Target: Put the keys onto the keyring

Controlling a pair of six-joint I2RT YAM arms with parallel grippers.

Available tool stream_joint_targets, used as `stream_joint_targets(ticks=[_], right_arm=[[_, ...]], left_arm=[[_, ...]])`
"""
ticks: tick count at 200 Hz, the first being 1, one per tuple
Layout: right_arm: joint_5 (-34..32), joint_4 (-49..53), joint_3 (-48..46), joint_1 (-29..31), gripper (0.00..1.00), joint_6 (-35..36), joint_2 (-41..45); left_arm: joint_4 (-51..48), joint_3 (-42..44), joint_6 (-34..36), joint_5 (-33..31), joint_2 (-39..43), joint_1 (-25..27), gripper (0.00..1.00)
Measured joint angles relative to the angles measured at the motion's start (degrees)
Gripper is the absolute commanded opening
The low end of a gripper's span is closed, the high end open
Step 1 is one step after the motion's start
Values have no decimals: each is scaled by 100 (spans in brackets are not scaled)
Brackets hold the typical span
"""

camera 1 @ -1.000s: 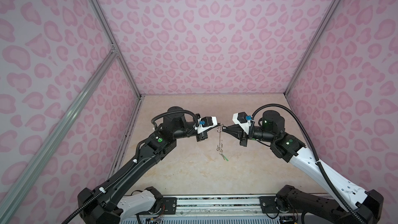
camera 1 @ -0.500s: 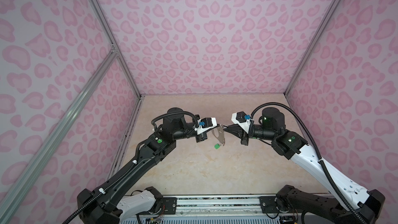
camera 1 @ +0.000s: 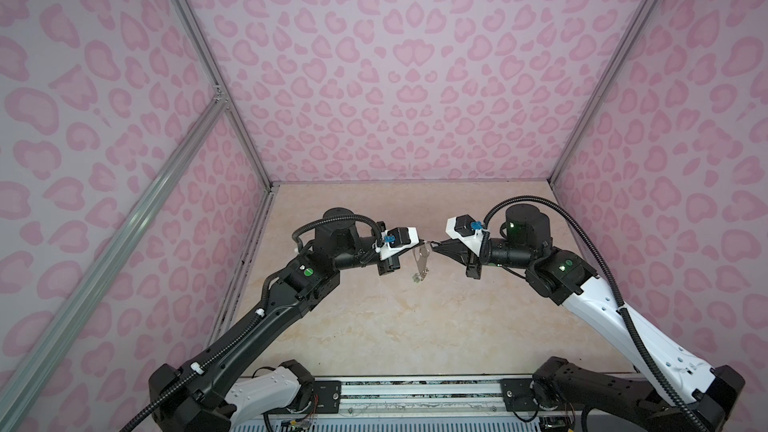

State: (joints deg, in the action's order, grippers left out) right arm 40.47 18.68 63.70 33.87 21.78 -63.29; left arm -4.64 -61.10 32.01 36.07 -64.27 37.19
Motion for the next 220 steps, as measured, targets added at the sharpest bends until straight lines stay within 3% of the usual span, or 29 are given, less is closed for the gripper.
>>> stream_joint_targets(ticks=[119, 150, 169, 220], right_arm=[[-616, 866, 710, 358, 0, 789, -352], [-855, 1126, 920, 402, 0, 1064, -448], [-1075, 1338, 1036, 426, 0, 1255, -599], [-1412, 1541, 1091, 542, 0, 1609, -1478]], left_arm=[[-278, 11, 118, -35, -149, 35, 4], [-286, 35, 118, -181, -166, 37, 25], [-247, 192, 39, -308, -109, -63, 32], [22, 1078, -748, -1021, 612, -820, 35]])
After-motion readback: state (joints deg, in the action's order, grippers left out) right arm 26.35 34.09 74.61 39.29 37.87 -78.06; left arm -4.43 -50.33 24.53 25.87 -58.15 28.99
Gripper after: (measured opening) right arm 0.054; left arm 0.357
